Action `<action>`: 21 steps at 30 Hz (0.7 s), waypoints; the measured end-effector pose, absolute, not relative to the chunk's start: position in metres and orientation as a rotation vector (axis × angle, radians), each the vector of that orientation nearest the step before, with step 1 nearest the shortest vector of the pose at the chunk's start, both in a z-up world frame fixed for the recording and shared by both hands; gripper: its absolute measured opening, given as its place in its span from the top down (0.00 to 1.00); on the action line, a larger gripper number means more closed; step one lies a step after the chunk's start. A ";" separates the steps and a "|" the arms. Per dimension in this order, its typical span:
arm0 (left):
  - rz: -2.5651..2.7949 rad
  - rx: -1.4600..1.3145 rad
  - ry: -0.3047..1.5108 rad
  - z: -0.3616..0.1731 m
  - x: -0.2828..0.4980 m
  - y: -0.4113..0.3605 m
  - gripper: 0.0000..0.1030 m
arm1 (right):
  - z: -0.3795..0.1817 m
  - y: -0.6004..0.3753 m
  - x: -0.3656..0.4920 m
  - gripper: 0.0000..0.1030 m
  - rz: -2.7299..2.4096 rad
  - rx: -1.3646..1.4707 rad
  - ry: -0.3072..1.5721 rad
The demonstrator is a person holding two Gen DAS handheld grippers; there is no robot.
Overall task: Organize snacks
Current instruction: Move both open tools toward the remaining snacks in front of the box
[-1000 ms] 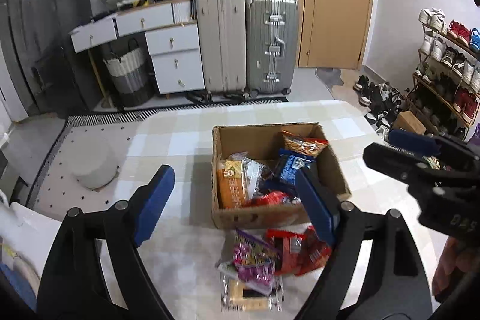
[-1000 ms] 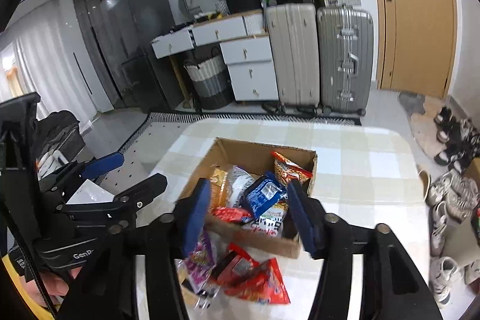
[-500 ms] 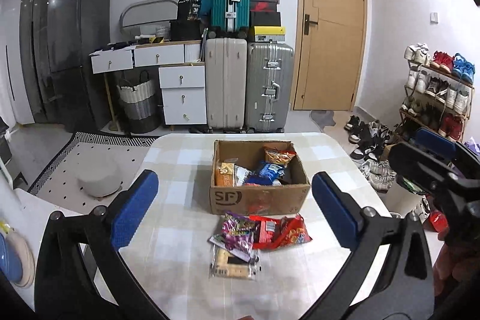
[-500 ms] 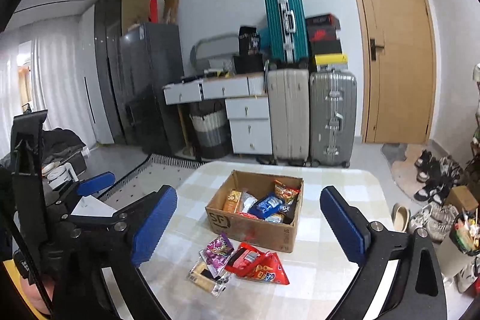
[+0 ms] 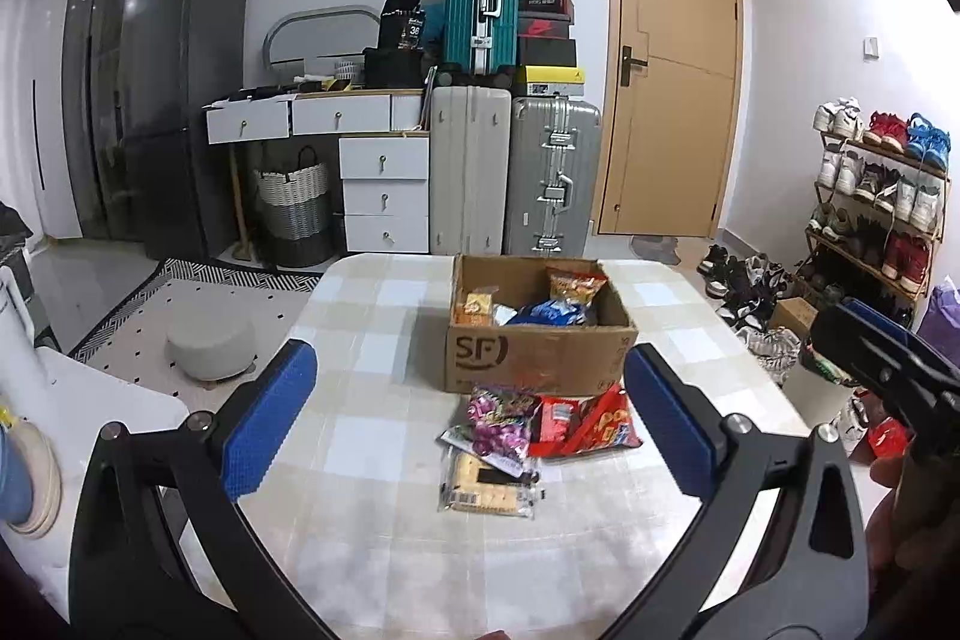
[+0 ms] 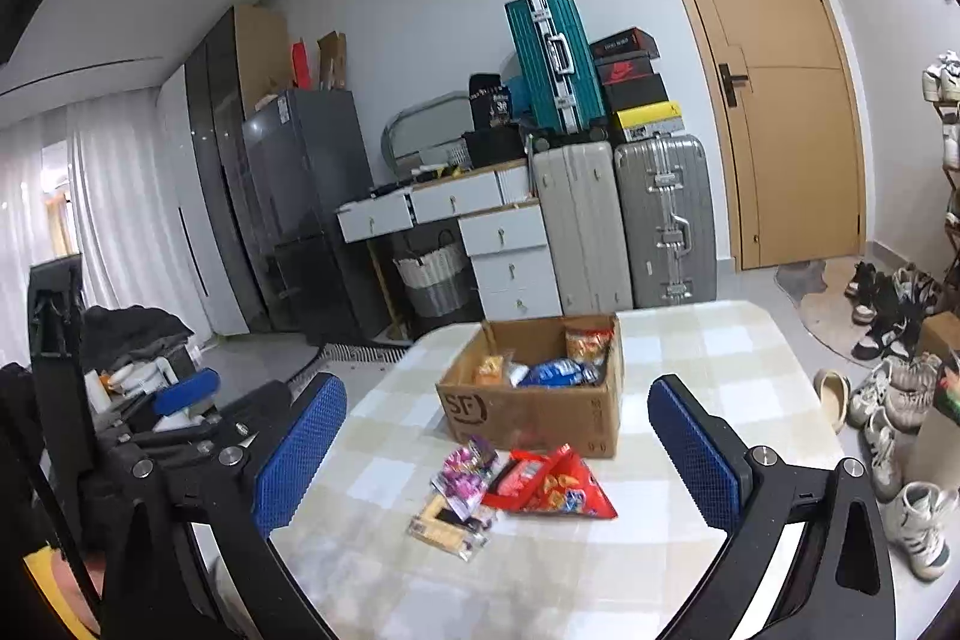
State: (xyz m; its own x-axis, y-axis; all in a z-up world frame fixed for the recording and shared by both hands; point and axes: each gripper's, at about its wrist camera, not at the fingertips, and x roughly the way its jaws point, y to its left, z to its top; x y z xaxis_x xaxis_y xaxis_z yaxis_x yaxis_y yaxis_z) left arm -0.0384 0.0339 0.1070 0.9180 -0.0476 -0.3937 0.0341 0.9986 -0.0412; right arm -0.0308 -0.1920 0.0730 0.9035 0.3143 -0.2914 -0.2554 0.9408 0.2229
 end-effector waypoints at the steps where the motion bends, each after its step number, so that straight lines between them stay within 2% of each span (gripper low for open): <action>1: -0.038 -0.031 0.404 0.102 -0.035 0.035 0.01 | 0.066 -0.192 -0.029 0.01 0.289 0.180 0.337; 12: -0.056 -0.029 0.451 0.030 -0.003 0.047 0.01 | 0.001 -0.191 -0.004 0.01 0.325 0.173 0.417; 14: -0.056 -0.065 0.534 0.014 0.009 0.053 0.01 | -0.006 -0.193 0.006 0.01 0.324 0.192 0.480; 21: -0.094 -0.088 0.592 0.001 0.032 0.067 0.01 | -0.013 -0.192 0.012 0.01 0.332 0.146 0.508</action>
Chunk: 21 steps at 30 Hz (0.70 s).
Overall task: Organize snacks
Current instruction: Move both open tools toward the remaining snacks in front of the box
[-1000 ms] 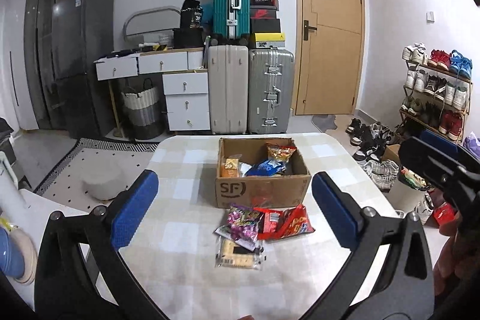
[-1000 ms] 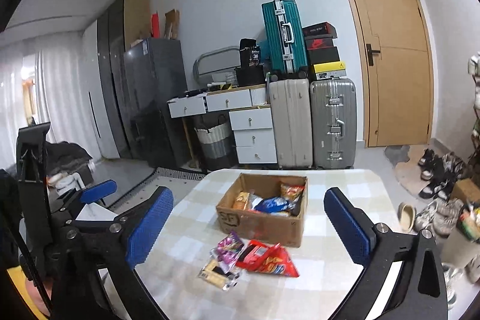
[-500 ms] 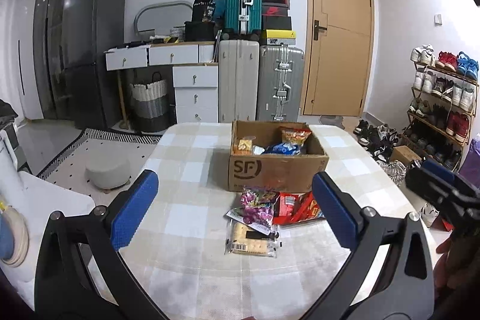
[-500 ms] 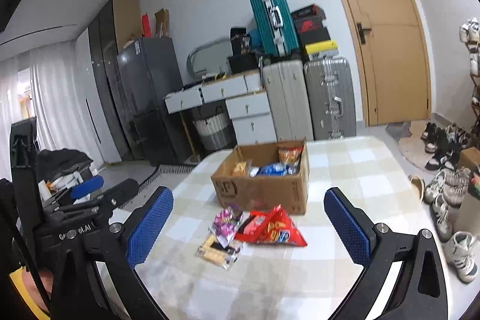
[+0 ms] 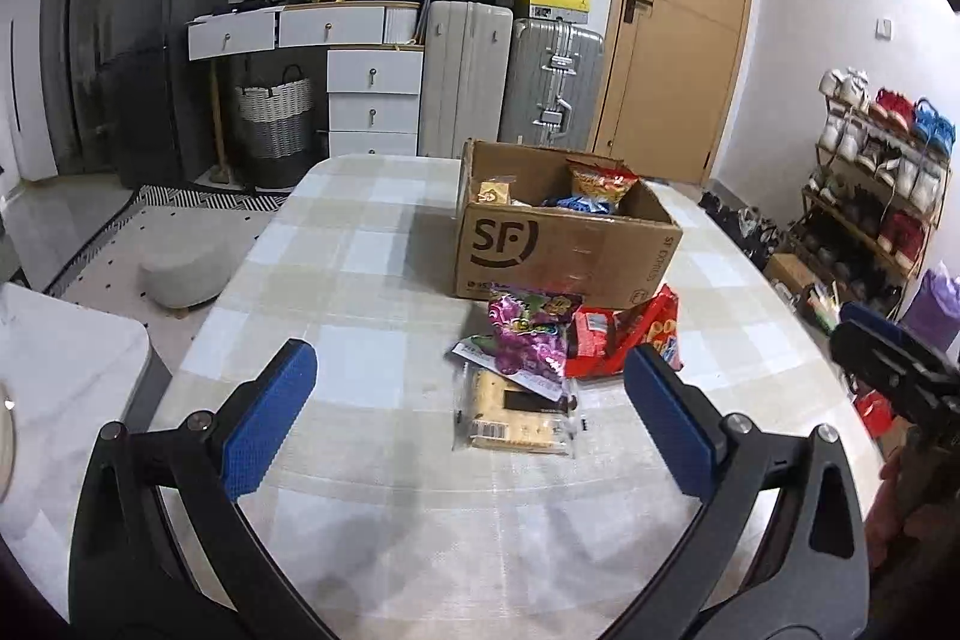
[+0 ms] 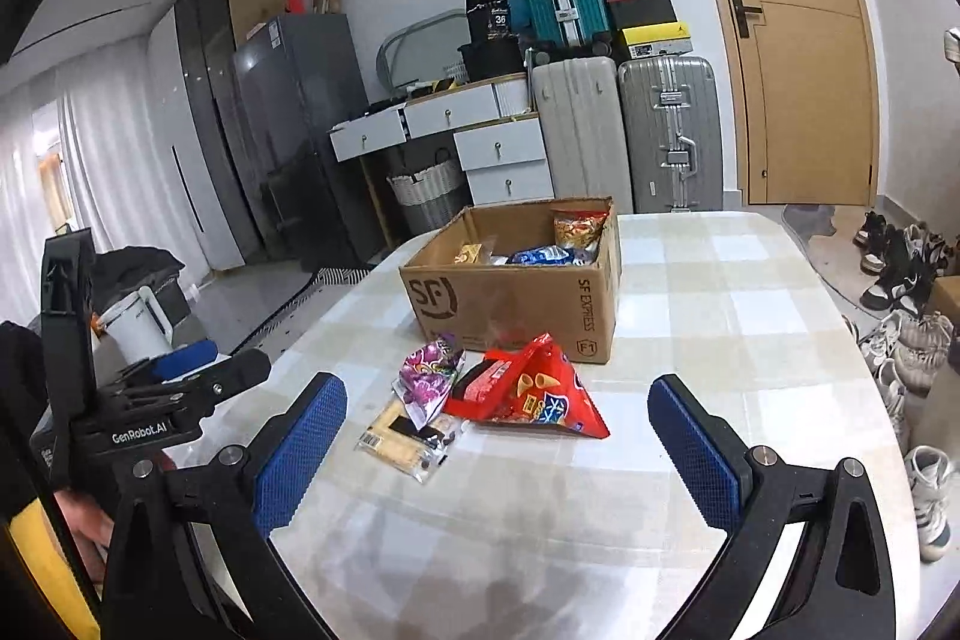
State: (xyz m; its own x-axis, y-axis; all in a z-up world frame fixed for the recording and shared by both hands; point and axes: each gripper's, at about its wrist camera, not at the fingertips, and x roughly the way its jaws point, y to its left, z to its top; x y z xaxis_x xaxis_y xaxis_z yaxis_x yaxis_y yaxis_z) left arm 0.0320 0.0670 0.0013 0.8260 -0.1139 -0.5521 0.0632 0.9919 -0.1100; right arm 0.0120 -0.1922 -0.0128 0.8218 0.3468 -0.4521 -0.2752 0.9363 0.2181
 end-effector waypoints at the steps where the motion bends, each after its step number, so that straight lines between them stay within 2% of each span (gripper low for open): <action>1: -0.097 -0.085 0.597 0.001 0.034 0.066 0.01 | -0.013 -0.192 0.012 0.01 0.339 0.149 0.507; 15: -0.055 -0.107 0.809 -0.051 0.100 0.055 0.01 | -0.033 -0.182 0.040 0.01 0.335 0.168 0.604; 21: -0.089 -0.069 0.831 -0.065 0.137 0.037 0.01 | -0.048 -0.180 0.067 0.01 0.318 0.153 0.651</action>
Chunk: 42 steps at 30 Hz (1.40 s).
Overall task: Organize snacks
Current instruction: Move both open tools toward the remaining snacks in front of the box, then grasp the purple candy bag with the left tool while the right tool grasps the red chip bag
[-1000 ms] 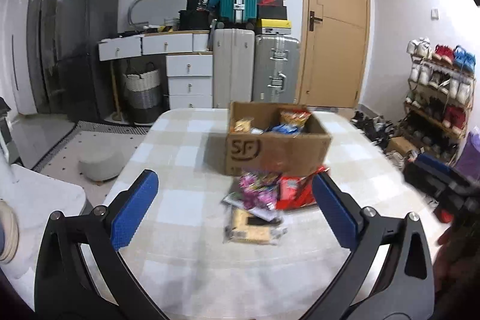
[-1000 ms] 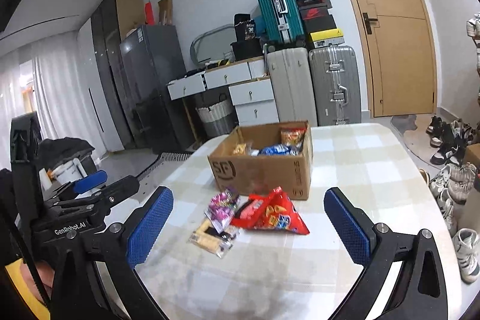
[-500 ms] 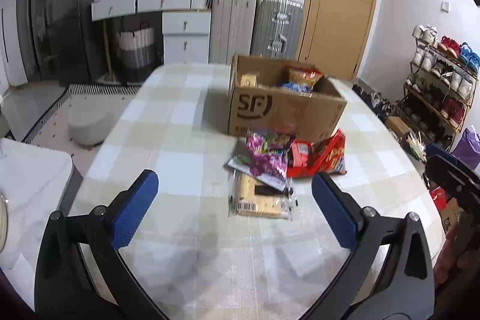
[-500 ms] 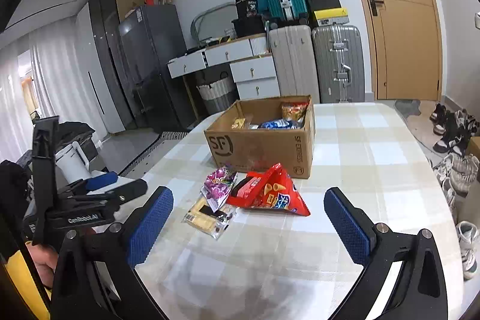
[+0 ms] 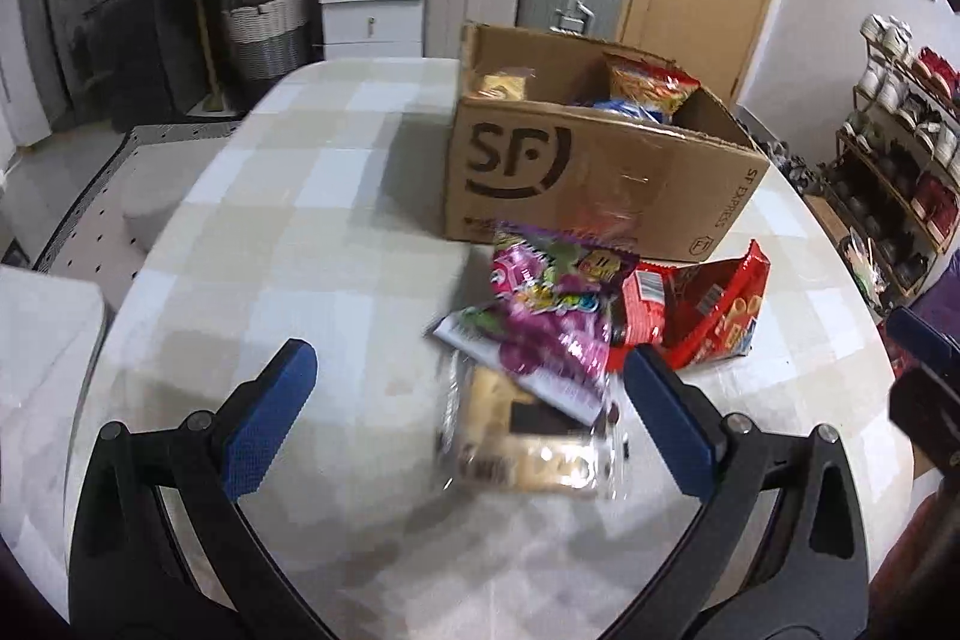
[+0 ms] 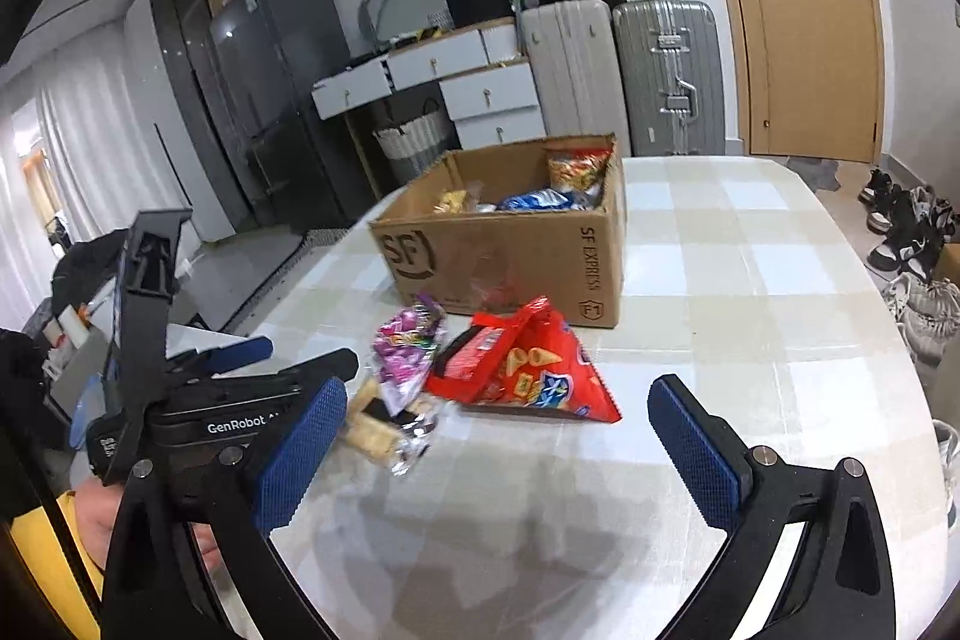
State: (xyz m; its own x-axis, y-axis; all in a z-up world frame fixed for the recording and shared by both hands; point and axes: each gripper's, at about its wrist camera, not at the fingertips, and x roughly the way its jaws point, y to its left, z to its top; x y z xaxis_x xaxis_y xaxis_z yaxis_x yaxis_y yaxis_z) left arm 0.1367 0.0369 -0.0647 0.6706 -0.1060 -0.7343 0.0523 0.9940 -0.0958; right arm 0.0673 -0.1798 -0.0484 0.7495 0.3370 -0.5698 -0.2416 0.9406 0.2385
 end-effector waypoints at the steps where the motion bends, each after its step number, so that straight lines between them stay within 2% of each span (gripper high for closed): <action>1: -0.112 -0.066 0.852 -0.069 0.145 0.033 0.01 | -0.051 -0.180 0.072 0.01 0.318 0.156 0.659; 7: -0.131 -0.080 0.910 -0.088 0.184 0.023 0.01 | -0.061 -0.185 0.090 0.01 0.326 0.164 0.684; 10: -0.141 -0.097 0.928 -0.093 0.196 0.021 0.06 | -0.063 -0.184 0.094 0.01 0.336 0.145 0.677; 12: -0.168 -0.112 0.959 -0.098 0.202 0.020 0.15 | -0.066 -0.183 0.097 0.01 0.343 0.142 0.685; 13: -0.188 -0.125 0.978 -0.101 0.204 0.019 0.25 | -0.067 -0.183 0.098 0.01 0.349 0.145 0.694; 18: -0.246 -0.185 0.975 -0.103 0.206 0.026 0.38 | -0.066 -0.189 0.099 0.01 0.348 0.180 0.693; 20: -0.262 -0.210 0.970 -0.100 0.203 0.031 0.50 | -0.064 -0.191 0.098 0.01 0.343 0.189 0.686; 23: -0.269 -0.204 0.965 -0.095 0.199 0.033 0.60 | -0.065 -0.193 0.096 0.01 0.326 0.188 0.683; 29: -0.257 -0.212 0.933 -0.084 0.177 0.050 0.65 | -0.068 -0.200 0.097 0.01 0.285 0.199 0.696; 42: -0.343 -0.303 0.899 -0.041 0.103 0.081 0.65 | -0.075 -0.199 0.121 0.01 0.270 0.242 0.739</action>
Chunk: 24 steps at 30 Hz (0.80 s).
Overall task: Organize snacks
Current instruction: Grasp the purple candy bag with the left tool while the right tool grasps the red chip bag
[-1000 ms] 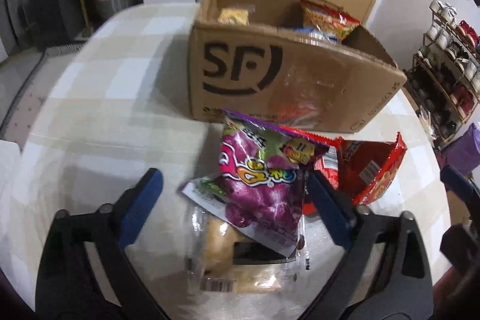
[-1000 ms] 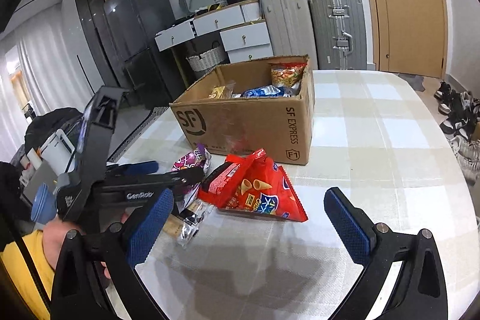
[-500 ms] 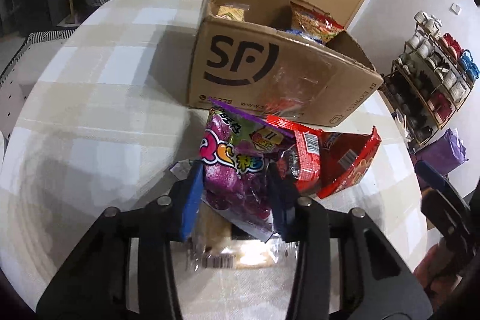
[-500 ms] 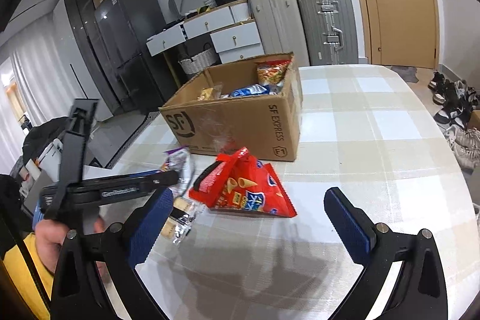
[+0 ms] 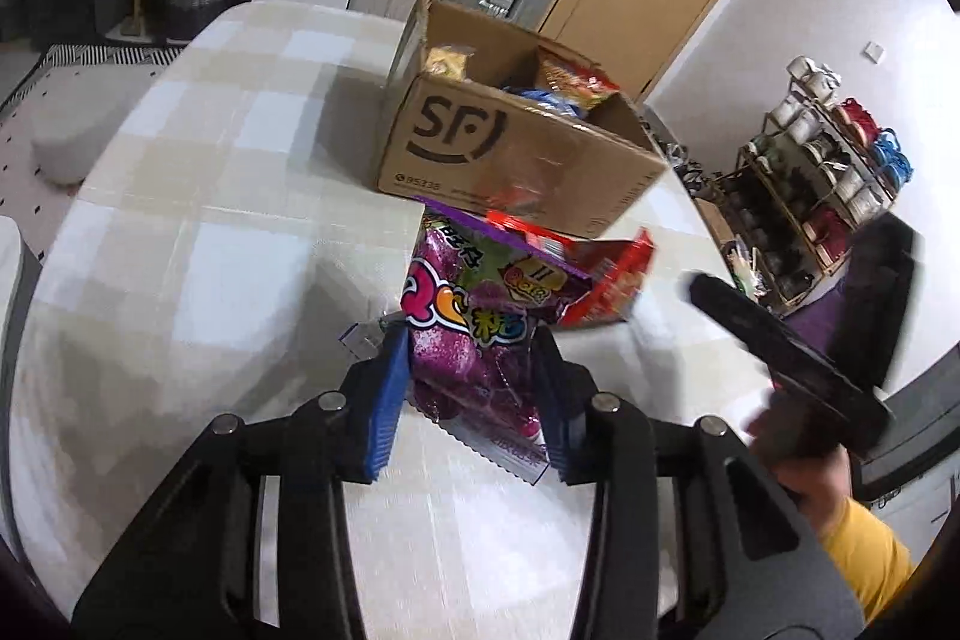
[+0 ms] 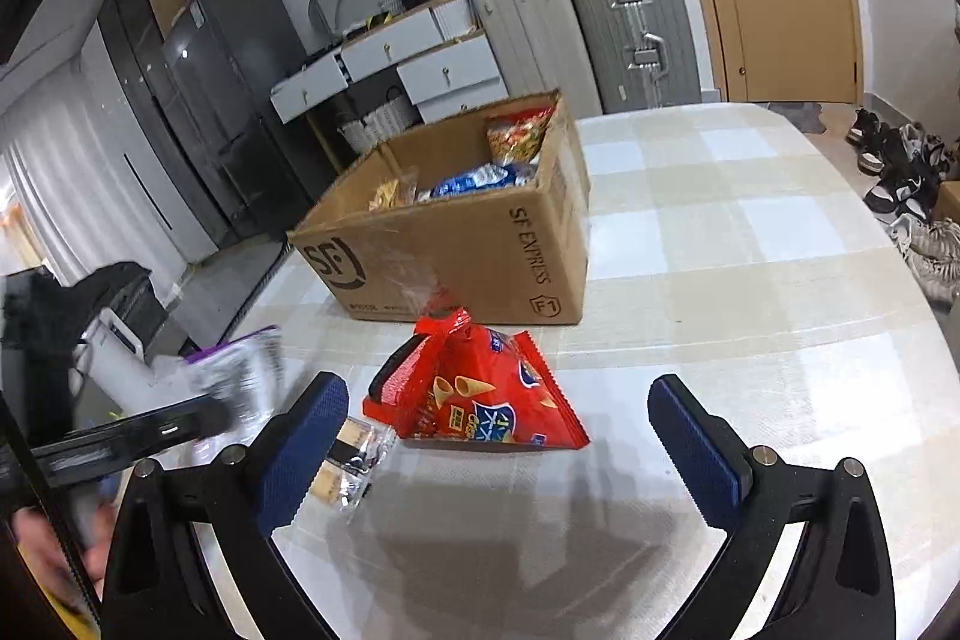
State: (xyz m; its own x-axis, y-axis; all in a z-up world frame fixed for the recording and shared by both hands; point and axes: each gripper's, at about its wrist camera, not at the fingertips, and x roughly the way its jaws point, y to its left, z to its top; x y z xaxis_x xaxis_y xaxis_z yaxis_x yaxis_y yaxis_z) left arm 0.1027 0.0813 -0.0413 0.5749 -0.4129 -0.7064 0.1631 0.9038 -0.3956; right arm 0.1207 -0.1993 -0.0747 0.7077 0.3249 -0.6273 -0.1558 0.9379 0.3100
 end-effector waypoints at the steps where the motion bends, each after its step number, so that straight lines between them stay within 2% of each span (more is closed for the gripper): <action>1: -0.347 -0.294 0.882 -0.036 0.095 0.082 0.65 | -0.077 -0.197 0.123 0.01 0.269 0.234 0.750; 6: -0.371 -0.272 0.843 -0.022 0.074 0.080 0.65 | -0.090 -0.175 0.142 0.02 0.280 0.171 0.802; 9: -0.373 -0.274 0.847 -0.021 0.071 0.080 0.65 | -0.100 -0.166 0.150 0.12 0.303 0.168 0.839; 11: -0.373 -0.280 0.855 -0.022 0.072 0.081 0.65 | -0.106 -0.160 0.155 0.22 0.305 0.150 0.864; 13: -0.363 -0.290 0.869 -0.025 0.076 0.083 0.65 | -0.111 -0.156 0.158 0.27 0.301 0.128 0.884; 15: -0.355 -0.306 0.881 -0.028 0.081 0.086 0.65 | -0.115 -0.154 0.159 0.29 0.300 0.119 0.890; 19: -0.344 -0.320 0.888 -0.031 0.086 0.088 0.65 | -0.116 -0.156 0.157 0.39 0.301 0.108 0.892; 24: -0.342 -0.306 0.886 -0.031 0.086 0.081 0.65 | -0.116 -0.160 0.152 0.44 0.331 0.127 0.895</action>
State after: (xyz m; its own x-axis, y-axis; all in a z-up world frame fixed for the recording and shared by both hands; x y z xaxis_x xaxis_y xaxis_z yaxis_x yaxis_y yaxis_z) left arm 0.0858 0.0811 -0.0313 0.5854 -0.4128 -0.6978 0.1634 0.9031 -0.3973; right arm 0.1523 -0.1603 -0.1156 0.5790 0.3343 -0.7437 -0.2294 0.9420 0.2449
